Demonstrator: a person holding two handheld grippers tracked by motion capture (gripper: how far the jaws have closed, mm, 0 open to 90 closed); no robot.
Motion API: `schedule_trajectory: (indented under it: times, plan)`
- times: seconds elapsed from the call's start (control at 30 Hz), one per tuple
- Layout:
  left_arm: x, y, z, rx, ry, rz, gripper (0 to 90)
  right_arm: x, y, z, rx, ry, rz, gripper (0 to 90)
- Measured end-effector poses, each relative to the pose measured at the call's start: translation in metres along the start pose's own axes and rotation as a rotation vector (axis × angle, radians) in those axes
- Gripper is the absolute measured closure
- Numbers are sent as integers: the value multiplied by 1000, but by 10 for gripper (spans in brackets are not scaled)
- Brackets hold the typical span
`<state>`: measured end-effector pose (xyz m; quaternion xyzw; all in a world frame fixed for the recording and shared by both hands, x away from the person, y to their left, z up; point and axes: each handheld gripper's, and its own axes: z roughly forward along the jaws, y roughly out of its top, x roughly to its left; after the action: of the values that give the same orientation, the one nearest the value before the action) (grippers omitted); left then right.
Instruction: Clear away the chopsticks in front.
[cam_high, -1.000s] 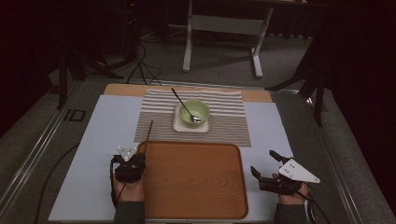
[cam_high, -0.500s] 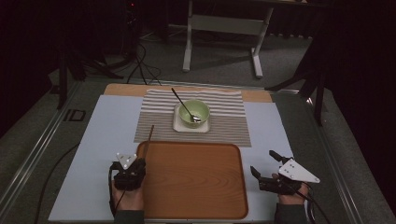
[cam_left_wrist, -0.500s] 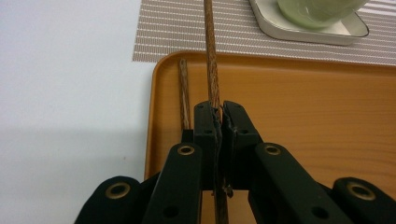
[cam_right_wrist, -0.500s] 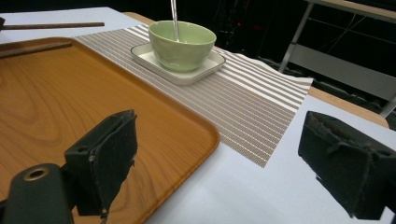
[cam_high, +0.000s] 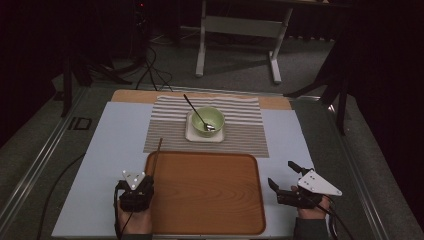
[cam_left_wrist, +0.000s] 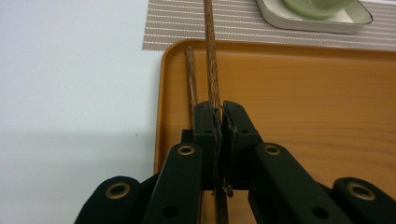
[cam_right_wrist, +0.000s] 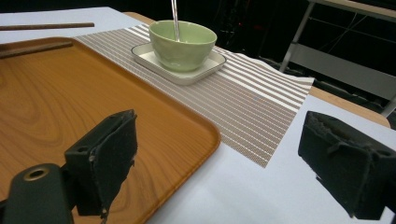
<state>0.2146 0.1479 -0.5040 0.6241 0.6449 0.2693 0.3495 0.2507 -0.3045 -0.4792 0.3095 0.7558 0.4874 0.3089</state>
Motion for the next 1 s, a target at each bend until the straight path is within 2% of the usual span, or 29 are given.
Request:
schedule_trajectory:
  times: [0.33, 0.73, 1.0]
  plan:
    - [-4, -8, -9, 8, 8, 18, 859, 0, 0, 0, 0, 1, -1, 112]
    - [-9, -25, -19, 41, 22, 15, 859, 0, 0, 0, 2, 3, -2, 112]
    - [-10, -31, -15, 57, 29, -2, 858, 0, 0, 0, 3, 2, -2, 112]
